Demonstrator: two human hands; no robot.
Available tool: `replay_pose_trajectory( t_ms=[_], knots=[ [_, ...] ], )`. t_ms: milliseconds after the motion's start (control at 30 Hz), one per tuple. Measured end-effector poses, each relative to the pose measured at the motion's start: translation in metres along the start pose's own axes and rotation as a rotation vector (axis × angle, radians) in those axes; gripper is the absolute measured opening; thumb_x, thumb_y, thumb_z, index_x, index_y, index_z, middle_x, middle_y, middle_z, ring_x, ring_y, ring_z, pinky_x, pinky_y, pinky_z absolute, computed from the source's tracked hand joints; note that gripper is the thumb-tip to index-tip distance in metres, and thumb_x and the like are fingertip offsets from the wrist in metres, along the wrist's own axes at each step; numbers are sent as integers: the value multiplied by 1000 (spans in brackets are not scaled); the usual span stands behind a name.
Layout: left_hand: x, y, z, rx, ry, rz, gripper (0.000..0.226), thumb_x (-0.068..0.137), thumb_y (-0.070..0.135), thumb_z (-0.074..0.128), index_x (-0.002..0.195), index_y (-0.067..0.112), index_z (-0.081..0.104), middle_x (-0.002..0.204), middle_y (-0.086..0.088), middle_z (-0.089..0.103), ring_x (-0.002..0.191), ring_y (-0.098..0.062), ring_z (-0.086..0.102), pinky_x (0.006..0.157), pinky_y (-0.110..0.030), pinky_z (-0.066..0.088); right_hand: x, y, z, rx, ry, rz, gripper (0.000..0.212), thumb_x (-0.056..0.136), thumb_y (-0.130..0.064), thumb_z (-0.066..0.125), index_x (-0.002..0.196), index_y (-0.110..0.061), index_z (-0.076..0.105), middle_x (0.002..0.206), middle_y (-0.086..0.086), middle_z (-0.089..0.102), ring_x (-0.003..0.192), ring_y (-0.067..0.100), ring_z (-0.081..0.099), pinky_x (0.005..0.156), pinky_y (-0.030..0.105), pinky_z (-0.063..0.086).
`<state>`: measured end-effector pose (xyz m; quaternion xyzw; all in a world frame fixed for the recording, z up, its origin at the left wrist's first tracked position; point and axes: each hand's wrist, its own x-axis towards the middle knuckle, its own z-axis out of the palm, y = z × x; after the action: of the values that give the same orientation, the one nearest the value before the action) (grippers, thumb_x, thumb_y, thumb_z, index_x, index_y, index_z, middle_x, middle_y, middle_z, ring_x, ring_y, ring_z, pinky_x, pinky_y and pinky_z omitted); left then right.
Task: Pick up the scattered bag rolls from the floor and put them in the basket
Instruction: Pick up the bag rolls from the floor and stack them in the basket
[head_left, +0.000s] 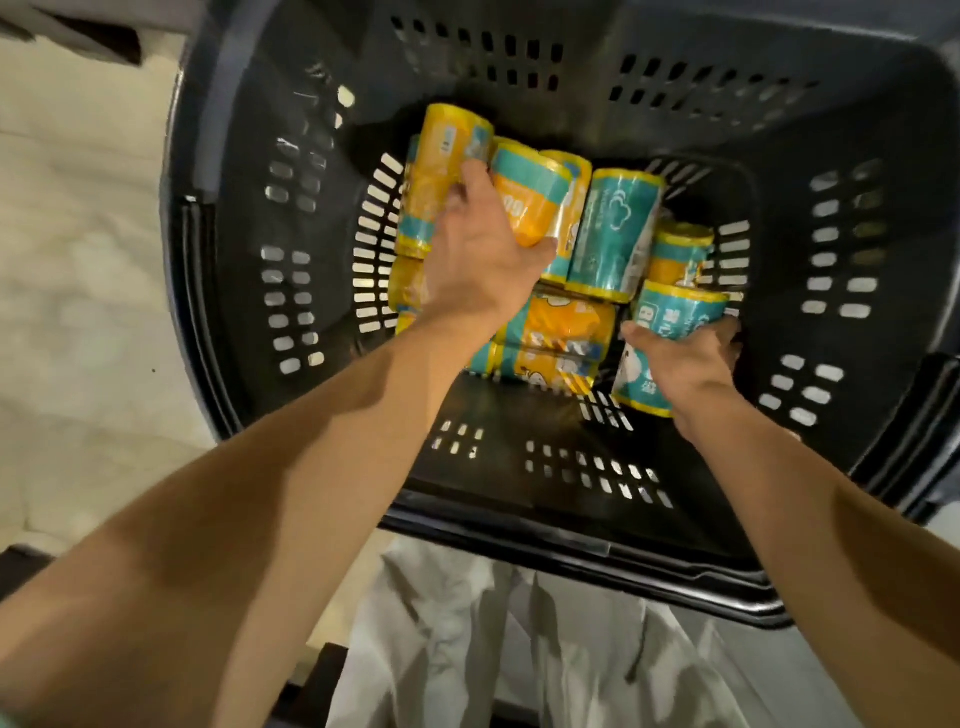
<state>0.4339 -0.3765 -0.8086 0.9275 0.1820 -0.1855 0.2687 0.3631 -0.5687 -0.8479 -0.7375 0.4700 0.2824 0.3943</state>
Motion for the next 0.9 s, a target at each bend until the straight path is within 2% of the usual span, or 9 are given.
replay_pose_trajectory(
  t_ms=[133, 267, 467, 600, 767, 900],
  knots=[
    [17, 5, 15, 238, 72, 34, 98, 77, 58, 74, 147, 7, 28, 135, -11, 54, 124, -29, 50, 95, -39, 45, 15, 4, 12, -44, 18, 35, 92, 77, -38, 85, 146, -20, 27, 144, 10, 49, 132, 33, 50, 107, 46, 44],
    [26, 9, 26, 403, 119, 61, 106, 77, 69, 66, 148, 1, 28, 139, -14, 51, 123, -31, 51, 92, -41, 47, 22, 7, 19, -81, 33, 71, 95, 82, -35, 82, 152, -18, 19, 150, 14, 45, 136, 37, 46, 106, 48, 42],
    [23, 8, 39, 377, 158, -2, 105, 76, 75, 61, 147, 5, 31, 147, -13, 40, 131, -29, 41, 89, -40, 49, 22, 14, 22, -123, 48, 69, 91, 79, -35, 84, 148, -15, 26, 147, 16, 48, 138, 37, 45, 107, 49, 42],
    [18, 4, 32, 329, 195, -9, 99, 73, 78, 60, 141, 9, 39, 141, -12, 42, 125, -30, 44, 87, -41, 48, 12, 6, 12, -146, 49, 11, 90, 80, -35, 84, 149, -15, 30, 148, 15, 46, 137, 35, 45, 105, 44, 43],
    [9, 2, 8, 308, 161, 62, 88, 77, 72, 61, 136, 11, 42, 135, -11, 45, 121, -30, 47, 94, -42, 45, -9, -17, -4, -212, 75, -162, 83, 81, -31, 83, 146, -12, 33, 145, 13, 44, 137, 29, 40, 109, 40, 39],
    [1, 7, -24, 351, 86, 198, 77, 83, 63, 62, 136, 11, 43, 134, -13, 46, 119, -32, 49, 94, -44, 45, -29, -45, -16, -322, 41, -291, 70, 83, -33, 79, 139, -14, 41, 136, 12, 53, 127, 27, 47, 101, 37, 42]
  ],
)
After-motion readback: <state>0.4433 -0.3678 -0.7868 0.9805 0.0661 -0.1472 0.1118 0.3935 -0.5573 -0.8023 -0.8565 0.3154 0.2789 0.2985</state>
